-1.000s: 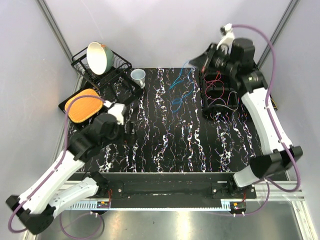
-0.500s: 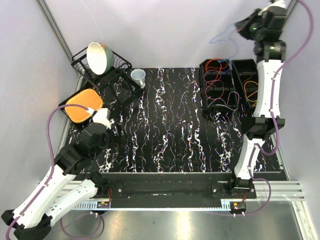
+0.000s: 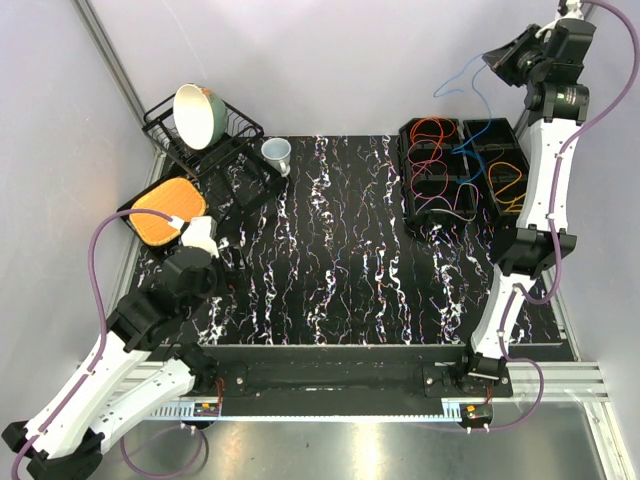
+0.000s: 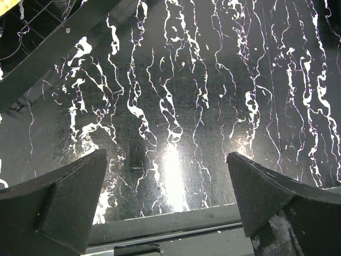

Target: Untangle the cables

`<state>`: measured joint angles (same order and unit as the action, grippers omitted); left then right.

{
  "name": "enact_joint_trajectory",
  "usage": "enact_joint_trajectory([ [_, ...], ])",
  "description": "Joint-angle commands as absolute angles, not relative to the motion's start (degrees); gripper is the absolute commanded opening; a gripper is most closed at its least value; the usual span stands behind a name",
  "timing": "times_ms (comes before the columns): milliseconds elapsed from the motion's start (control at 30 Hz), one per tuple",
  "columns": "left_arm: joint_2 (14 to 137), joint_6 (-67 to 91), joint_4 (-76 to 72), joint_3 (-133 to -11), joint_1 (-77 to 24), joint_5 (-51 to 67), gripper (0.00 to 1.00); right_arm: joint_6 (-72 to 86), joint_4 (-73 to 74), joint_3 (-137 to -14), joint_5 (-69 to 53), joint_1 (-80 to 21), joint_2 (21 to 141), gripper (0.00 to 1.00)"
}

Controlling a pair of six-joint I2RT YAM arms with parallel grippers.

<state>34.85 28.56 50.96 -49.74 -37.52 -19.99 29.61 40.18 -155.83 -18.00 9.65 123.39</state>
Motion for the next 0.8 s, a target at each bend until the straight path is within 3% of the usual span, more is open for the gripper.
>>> enact_joint_trajectory([
  [0, 35.24, 28.65, 49.13, -50.19, -37.35, -21.71, 0.98, 29.35, 38.41, -155.57, -22.41, 9.49, 123.92, 0.00],
  [267, 35.16, 28.65, 49.04, -50.19, -37.27, -21.71, 0.97, 31.46, 35.77, -152.59, -24.35, 9.32, 124.36, 0.00],
  [500, 34.89, 28.56, 49.13, -50.27, -37.27, -21.80, 0.97, 29.89, 34.72, -140.72, -22.68, 9.32, 125.68, 0.00],
  [767, 35.24, 28.48, 49.13, -50.27, -37.00, -21.71, 0.96, 27.77, 34.72, -135.71, -23.11, 9.23, 128.41, 0.00],
])
